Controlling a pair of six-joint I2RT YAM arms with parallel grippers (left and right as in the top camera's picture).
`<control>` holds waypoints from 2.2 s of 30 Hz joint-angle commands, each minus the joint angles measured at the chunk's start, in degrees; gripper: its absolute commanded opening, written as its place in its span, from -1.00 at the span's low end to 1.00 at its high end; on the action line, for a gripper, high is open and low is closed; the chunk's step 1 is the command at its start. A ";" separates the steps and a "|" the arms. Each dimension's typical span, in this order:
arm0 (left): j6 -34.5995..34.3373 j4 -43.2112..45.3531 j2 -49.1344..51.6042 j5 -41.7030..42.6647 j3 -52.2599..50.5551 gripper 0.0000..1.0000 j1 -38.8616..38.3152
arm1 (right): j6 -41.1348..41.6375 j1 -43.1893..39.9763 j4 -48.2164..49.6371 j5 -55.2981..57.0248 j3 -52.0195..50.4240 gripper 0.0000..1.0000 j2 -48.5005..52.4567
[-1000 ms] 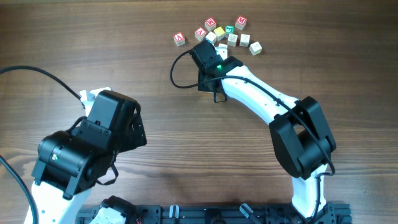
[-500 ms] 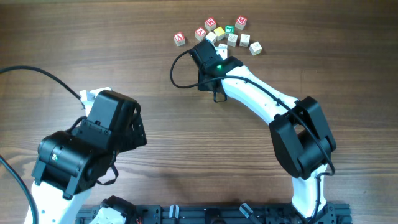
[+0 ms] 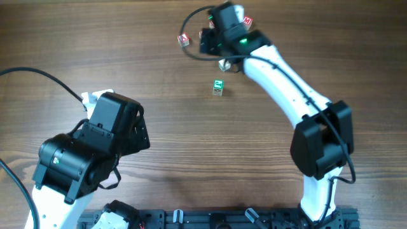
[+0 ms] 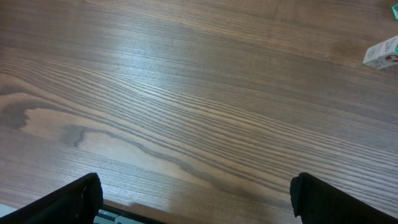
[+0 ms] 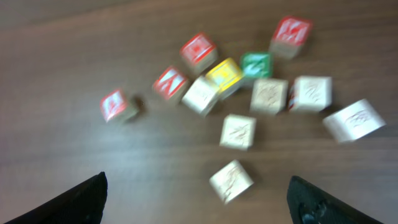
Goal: Form a tower
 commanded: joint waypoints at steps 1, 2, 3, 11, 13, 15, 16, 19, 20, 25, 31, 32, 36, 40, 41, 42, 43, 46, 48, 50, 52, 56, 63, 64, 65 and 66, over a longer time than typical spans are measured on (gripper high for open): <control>0.26 0.09 -0.26 -0.48 -0.02 1.00 0.15 | 0.55 -3.87 3.65 -3.98 0.55 0.85 3.54; 0.26 0.09 -0.26 -0.48 -0.02 1.00 0.15 | 0.70 -4.28 4.33 -4.13 0.55 0.85 4.37; 0.24 0.09 -0.26 -0.48 -0.02 1.00 0.15 | 0.98 -4.48 5.18 -4.50 0.55 0.85 5.44; 0.26 0.09 -0.26 -0.48 -0.02 1.00 0.15 | 1.03 -4.50 10.73 -5.27 0.55 0.70 13.03; 0.26 0.09 -0.26 -0.48 -0.02 1.00 0.15 | 1.03 -4.48 11.02 -5.22 0.55 0.66 13.86; 0.24 0.09 -0.26 -0.48 -0.02 1.00 0.15 | 1.01 -4.57 11.19 -4.90 0.55 0.61 14.93; 0.26 0.09 -0.26 -0.48 -0.02 1.00 0.15 | 1.01 -4.61 11.19 -4.74 0.55 0.59 15.32; 0.26 0.09 -0.26 -0.48 -0.02 1.00 0.15 | 1.01 -4.66 11.04 -4.81 0.55 0.49 16.81; 0.26 0.09 -0.26 -0.48 -0.02 1.00 0.15 | 1.01 -4.66 10.86 -4.74 0.55 0.47 16.96; 0.26 0.07 -0.26 -0.48 -0.02 1.00 0.15 | 0.96 -4.66 11.54 -2.40 0.55 0.33 17.84; 0.26 0.09 -0.26 -0.48 -0.02 1.00 0.15 | 0.33 -4.66 12.11 -2.36 0.44 0.08 18.36; 0.24 0.09 -0.26 -0.48 -0.02 1.00 0.15 | 0.39 -4.66 12.20 -2.38 0.44 0.08 18.86; 0.26 0.09 -0.26 -0.48 -0.02 1.00 0.15 | 0.37 -4.66 12.31 -2.40 0.44 0.01 19.74; 0.24 0.09 -0.26 -0.48 -0.02 1.00 0.15 | 0.35 -4.66 12.83 -2.40 0.52 -0.32 19.71; 0.26 0.09 -0.26 -0.48 -0.02 1.00 0.15 | 0.31 -4.66 12.98 -2.40 0.63 -0.33 19.71; 0.24 0.09 -0.26 -0.48 -0.02 1.00 0.15 | 0.11 -4.68 12.90 -2.43 1.05 -0.33 19.63; 0.26 0.09 -0.26 -0.48 -0.02 1.00 0.15 | -0.96 -4.70 12.68 -2.80 1.70 -0.36 19.39; 0.26 0.09 -0.26 -0.48 -0.02 1.00 0.15 | -3.41 -4.70 8.61 -3.32 5.01 -0.48 17.05; 0.26 0.07 -0.26 -0.48 -0.02 1.00 0.15 | -4.15 -4.63 5.33 -3.50 6.64 -0.50 14.97; 0.26 0.09 -0.26 -0.48 -0.02 1.00 0.15 | -4.13 -4.33 0.74 -3.52 7.98 -0.53 11.50; 0.24 0.09 -0.26 -0.48 -0.02 1.00 0.15 | -4.04 -3.96 -2.40 -3.56 8.04 -0.55 8.61; 0.26 0.09 -0.26 -0.48 -0.02 1.00 0.15 | -0.61 -2.38 -12.68 -6.34 8.04 -0.58 1.42; 0.24 0.09 -0.26 -0.48 -0.02 1.00 0.15 | 7.65 2.05 -24.44 -6.32 6.99 -0.61 -0.17; 0.26 0.09 -0.26 -0.48 -0.02 1.00 0.15 | 8.13 2.69 -24.92 -6.29 6.88 -0.60 -0.15; 0.26 0.09 -0.26 -0.48 -0.02 1.00 0.15 | 8.41 3.54 -25.22 -6.29 6.88 -0.60 -0.11; 0.24 0.09 -0.26 -0.48 -0.02 1.00 0.15 | 8.79 4.52 -25.18 -6.25 6.88 -0.60 -0.09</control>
